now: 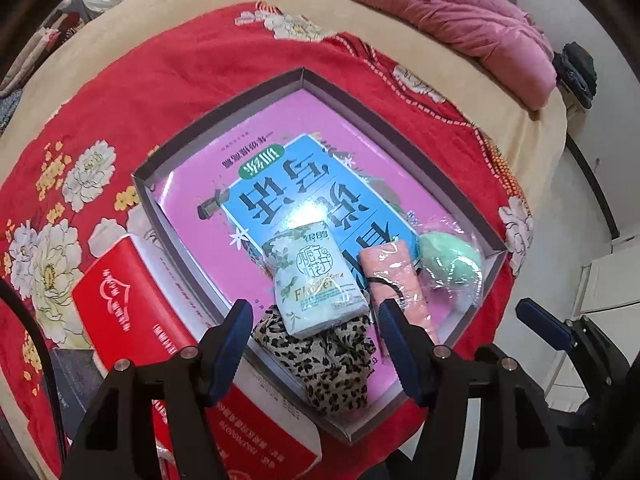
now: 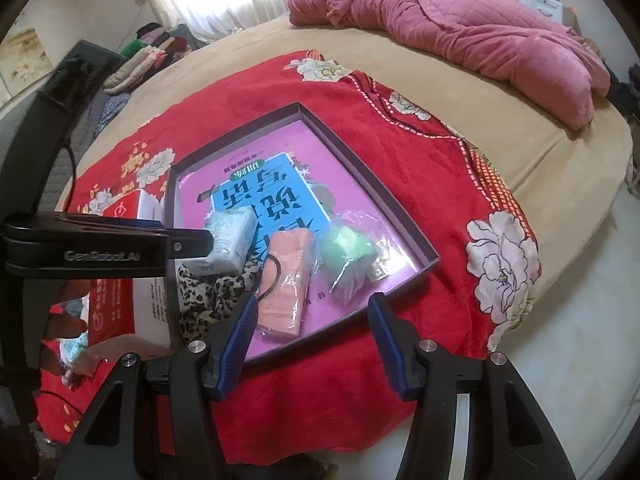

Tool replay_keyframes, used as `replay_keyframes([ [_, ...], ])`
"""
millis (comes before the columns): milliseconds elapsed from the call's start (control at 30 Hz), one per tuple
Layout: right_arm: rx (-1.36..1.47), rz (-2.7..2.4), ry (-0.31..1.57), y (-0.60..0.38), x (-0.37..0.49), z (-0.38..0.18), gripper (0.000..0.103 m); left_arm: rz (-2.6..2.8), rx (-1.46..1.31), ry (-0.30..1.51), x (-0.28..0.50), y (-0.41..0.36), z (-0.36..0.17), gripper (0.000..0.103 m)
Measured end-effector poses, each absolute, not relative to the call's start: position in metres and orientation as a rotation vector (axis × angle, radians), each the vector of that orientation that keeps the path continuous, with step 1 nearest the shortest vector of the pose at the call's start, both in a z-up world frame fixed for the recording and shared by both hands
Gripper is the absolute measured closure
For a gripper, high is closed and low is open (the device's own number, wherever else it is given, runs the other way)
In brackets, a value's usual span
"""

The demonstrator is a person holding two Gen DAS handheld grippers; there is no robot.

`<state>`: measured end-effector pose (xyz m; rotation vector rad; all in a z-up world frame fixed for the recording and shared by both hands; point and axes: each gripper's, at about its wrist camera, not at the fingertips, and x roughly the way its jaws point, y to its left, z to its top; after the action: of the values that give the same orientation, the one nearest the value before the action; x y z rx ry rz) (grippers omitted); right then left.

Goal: Organize soft objects
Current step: 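Open both tools and lift them away from the pink book box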

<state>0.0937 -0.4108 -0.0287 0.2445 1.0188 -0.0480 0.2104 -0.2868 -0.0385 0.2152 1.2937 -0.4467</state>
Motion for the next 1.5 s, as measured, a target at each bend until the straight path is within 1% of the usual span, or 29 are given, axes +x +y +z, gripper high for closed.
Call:
replay_keyframes([
  [467, 0.259, -0.098, 1.013, -0.415, 0.087, -0.02, 0.043, -0.45, 0.194, 1.228, 0.184, -0.271, -0.01, 0.037],
  [533, 0.261, -0.107, 1.007, -0.415, 0.087, -0.018, 0.036, -0.449, 0.192, 1.216, 0.179, -0.268, -0.006, 0.036],
  [767, 0.281, -0.125, 0.997, -0.415, 0.083, -0.012, 0.034, -0.447, 0.196, 1.186, 0.165, -0.26, 0.007, 0.035],
  [833, 0.271, -0.133, 0.996, -0.414, 0.083, -0.009, 0.031, -0.446, 0.198, 1.182, 0.163, -0.258, 0.009, 0.034],
  [900, 0.194, -0.177, 1.005, -0.407, 0.083, -0.006, 0.028, -0.433, 0.213, 1.169, 0.16, -0.256, 0.012, 0.034],
  [967, 0.15, -0.192, 1.006, -0.403, 0.083, -0.004, 0.028, -0.429, 0.212, 1.163, 0.156, -0.253, 0.014, 0.034],
  [1100, 0.182, -0.203, 1.011, -0.405, 0.08, -0.002, 0.028, -0.423, 0.206, 1.152, 0.15, -0.246, 0.019, 0.034],
  [1500, 0.154, -0.244, 0.984, -0.392, 0.067, 0.019, 0.028, -0.402, 0.209, 1.122, 0.121, -0.22, 0.028, 0.033],
])
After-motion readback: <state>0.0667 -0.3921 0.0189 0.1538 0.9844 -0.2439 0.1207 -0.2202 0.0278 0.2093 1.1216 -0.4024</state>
